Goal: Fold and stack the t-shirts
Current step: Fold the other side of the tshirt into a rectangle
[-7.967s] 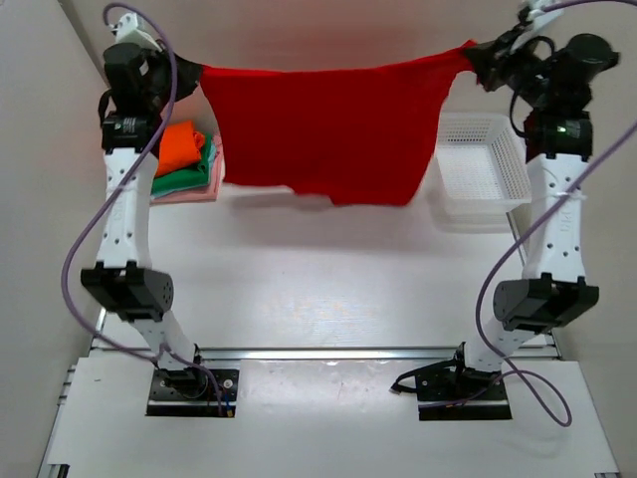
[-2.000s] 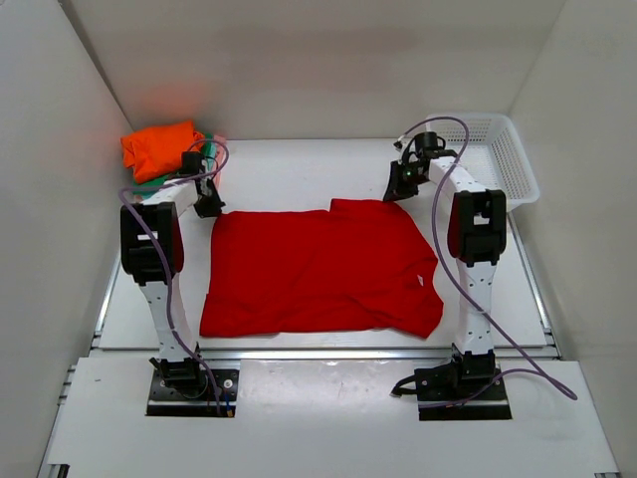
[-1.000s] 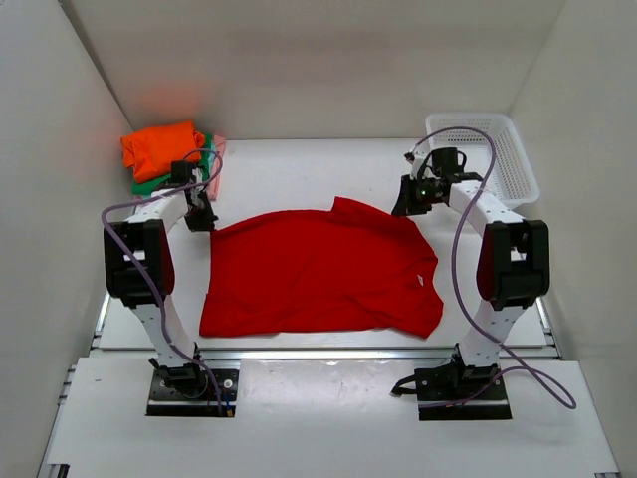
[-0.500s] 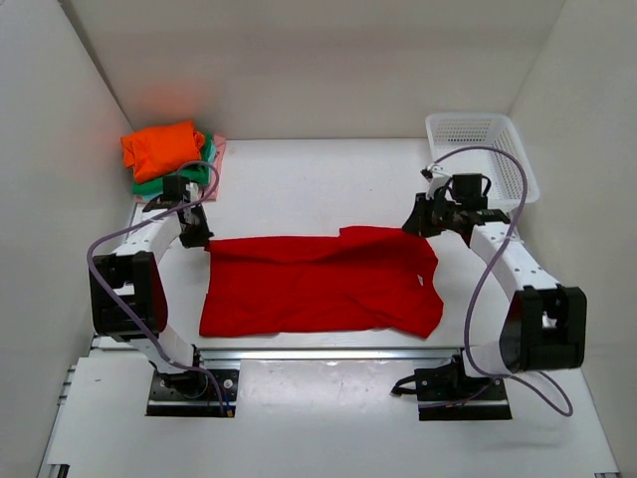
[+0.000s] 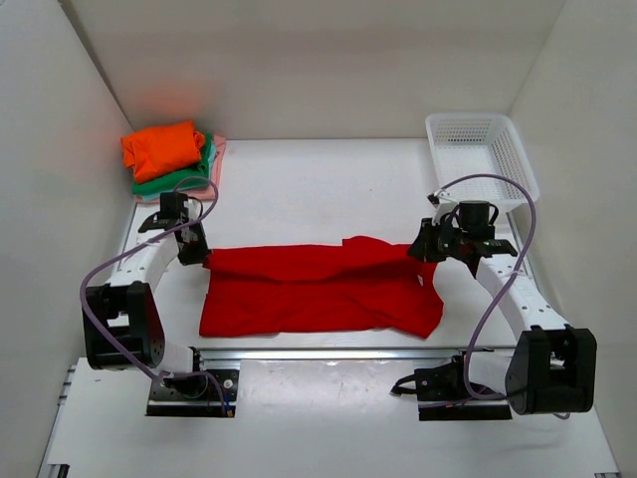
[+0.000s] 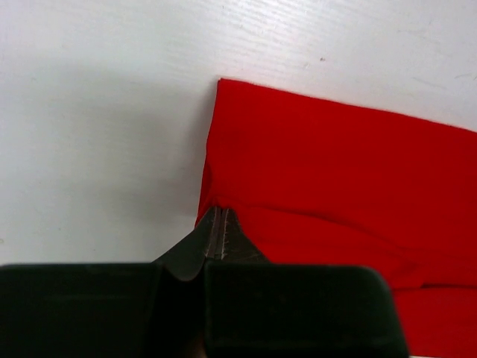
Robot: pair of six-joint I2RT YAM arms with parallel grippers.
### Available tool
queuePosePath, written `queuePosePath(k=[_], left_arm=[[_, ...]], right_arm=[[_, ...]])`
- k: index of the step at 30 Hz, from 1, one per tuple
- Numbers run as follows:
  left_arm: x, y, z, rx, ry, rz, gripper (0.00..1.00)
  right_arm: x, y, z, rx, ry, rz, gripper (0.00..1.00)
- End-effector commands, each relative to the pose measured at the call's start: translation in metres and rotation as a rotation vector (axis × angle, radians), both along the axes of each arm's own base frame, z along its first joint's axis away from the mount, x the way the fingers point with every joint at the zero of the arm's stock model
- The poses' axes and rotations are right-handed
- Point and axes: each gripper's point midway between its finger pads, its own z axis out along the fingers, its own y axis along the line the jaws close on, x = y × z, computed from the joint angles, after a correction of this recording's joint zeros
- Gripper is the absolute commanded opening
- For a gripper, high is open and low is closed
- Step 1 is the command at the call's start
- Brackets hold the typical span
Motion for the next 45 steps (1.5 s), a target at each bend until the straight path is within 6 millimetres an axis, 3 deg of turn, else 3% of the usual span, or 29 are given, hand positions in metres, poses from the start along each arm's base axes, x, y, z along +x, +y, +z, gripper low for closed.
queuePosePath(k=[1, 9, 14, 25, 34, 36, 37, 38, 39, 41, 45], left_arm=[[-0.01, -0.003, 0.008, 0.005, -0.024, -0.024, 0.0], [-0.028, -0.008, 0.006, 0.0, -0.016, -0.026, 0.0], [-0.034, -0.003, 0.002, 0.016, 0.015, -0.025, 0.0], [-0.031, 0.006, -0.006, 0.045, 0.038, -0.013, 0.0], [-0.04, 0.004, -0.008, 0.048, 0.051, -0.03, 0.0], [-0.041, 0.005, -0.004, 0.046, 0.037, -0.02, 0.13], [-0.043, 0.006, -0.004, 0.048, 0.035, -0.016, 0.18], [-0.044, 0.01, -0.001, 0.066, 0.025, 0.003, 0.32], [-0.041, 0.011, 0.004, 0.077, -0.002, 0.005, 0.36], [-0.038, 0.013, 0.009, 0.082, -0.023, 0.011, 0.43], [-0.031, 0.007, 0.016, 0.073, -0.038, -0.013, 0.47]], right_arm=[[0.0, -0.004, 0.007, 0.001, -0.041, -0.008, 0.0], [-0.014, -0.011, -0.016, -0.025, 0.004, -0.021, 0.0], [-0.018, -0.014, -0.019, -0.026, 0.007, -0.031, 0.0], [-0.014, -0.032, -0.022, -0.041, 0.023, -0.083, 0.0], [-0.024, -0.03, -0.035, -0.078, 0.069, -0.078, 0.01], [-0.031, -0.03, -0.033, -0.104, 0.101, -0.092, 0.03], [-0.03, -0.034, -0.029, -0.111, 0.096, -0.118, 0.12], [-0.033, -0.034, -0.031, -0.112, 0.117, -0.123, 0.19], [-0.033, -0.03, -0.024, -0.112, 0.094, -0.117, 0.22], [-0.035, -0.029, -0.015, -0.115, 0.068, -0.111, 0.32], [-0.031, -0.029, -0.009, -0.127, 0.063, -0.118, 0.36]])
